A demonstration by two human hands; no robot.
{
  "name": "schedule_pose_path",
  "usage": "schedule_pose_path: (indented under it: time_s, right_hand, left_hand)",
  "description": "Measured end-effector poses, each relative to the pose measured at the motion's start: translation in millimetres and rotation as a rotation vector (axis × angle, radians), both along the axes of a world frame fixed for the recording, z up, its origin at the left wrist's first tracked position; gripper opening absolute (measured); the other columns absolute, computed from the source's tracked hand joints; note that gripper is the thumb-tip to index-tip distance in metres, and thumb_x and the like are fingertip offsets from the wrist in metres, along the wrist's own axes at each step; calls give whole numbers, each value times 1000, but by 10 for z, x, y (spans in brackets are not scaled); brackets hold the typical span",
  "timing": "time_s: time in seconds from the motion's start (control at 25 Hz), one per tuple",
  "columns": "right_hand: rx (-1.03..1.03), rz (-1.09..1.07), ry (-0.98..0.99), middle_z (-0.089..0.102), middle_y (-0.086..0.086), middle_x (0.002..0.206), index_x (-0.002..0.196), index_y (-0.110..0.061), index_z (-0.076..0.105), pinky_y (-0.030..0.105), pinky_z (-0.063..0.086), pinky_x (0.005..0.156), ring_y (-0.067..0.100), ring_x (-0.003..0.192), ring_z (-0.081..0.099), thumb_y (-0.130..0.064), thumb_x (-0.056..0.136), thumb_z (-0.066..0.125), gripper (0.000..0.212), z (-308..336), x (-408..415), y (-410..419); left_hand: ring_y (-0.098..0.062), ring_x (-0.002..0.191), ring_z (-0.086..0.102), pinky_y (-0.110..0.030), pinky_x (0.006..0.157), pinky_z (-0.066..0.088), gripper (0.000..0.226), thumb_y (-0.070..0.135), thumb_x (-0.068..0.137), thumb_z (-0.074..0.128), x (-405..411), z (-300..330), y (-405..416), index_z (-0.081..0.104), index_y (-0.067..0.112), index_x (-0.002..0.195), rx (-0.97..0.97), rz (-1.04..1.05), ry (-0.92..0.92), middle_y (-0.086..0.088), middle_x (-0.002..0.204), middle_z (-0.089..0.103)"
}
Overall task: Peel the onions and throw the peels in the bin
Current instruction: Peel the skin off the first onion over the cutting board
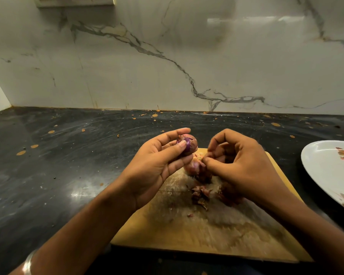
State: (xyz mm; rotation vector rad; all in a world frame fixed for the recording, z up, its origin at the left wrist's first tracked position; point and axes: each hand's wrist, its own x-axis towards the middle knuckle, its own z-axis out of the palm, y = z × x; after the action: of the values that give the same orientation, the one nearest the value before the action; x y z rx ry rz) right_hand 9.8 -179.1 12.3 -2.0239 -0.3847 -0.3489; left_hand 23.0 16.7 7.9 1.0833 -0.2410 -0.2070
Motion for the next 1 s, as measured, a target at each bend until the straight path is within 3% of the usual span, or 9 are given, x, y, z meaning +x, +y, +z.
schedule_pose_path:
  time_s: [0.16,0.32,0.48,0.6,0.8,1.0]
  right_hand:
    - [170,58,6,77,-5,85,100,-26,73,22,58,65,9,78,74,-28,82,77,19,29,-34,30]
    - [290,93,50,78,0,82,93,-17,79,21,57,63,14,78,76,-27,76,78,20,62,-70,49]
    - [274,105,57,78,1,80,90,-12,81,18,54,60,11,75,75,-14,80,78,10,53,-54,36]
    - [286,90,63,77,1,74,86,-8,80,11,46,50,2,57,67,-8,81,78,6,39,-51,53]
    - [173,-19,-42,76,-7,72,78,-17,78,14,51,51,4,59,70,-8,80,77,10,-15,-56,95]
    - [213,-77,-39,68,-7,56,75,-15,74,10,41,43,0,43,58,-7,81,78,11,-47,-20,102]
  left_hand:
    - [-25,112,68,-29,87,58,46,6,78,66,-20,-15,-12,61,7,124,44,-19,-36,-16,120,70]
    - [-24,108,69,-29,82,59,47,3,72,72,-51,-52,-22,69,13,118,154,-42,-128,-11,118,71]
    - [-24,102,72,-27,79,58,44,0,65,77,-40,-62,-13,76,19,105,186,27,-174,-8,115,73]
    - [-23,99,73,-24,77,58,44,0,59,79,-37,-81,-29,78,22,97,186,57,-183,-7,112,73]
    - [-22,97,74,-23,78,58,52,2,54,82,-51,-111,-74,71,12,103,234,101,-225,-5,105,76]
    - [-23,100,72,-28,79,60,45,4,65,78,-53,-86,-75,72,14,108,158,37,-134,-11,114,73]
